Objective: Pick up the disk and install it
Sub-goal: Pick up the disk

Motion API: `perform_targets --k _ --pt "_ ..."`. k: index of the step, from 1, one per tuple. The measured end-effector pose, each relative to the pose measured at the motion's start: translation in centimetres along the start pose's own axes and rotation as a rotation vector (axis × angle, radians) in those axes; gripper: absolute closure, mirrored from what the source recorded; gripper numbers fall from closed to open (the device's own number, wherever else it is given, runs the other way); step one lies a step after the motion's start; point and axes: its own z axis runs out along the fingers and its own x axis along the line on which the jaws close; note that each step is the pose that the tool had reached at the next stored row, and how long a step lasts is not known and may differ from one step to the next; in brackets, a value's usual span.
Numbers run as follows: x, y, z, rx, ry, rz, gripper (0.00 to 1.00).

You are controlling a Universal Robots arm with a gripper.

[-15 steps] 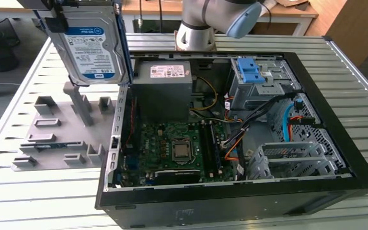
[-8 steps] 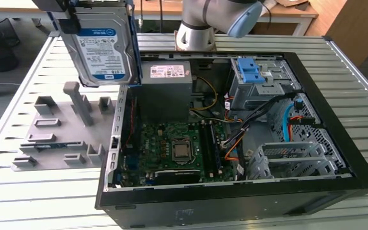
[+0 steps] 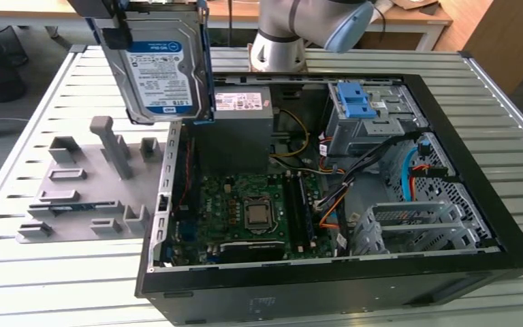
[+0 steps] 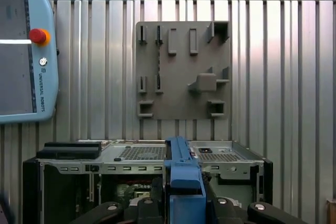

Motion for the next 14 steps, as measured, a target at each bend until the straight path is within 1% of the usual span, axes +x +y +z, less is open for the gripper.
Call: perform_targets --k 14 --pt "0.82 -2.41 0.18 0.0 0.0001 0.0 0.64"
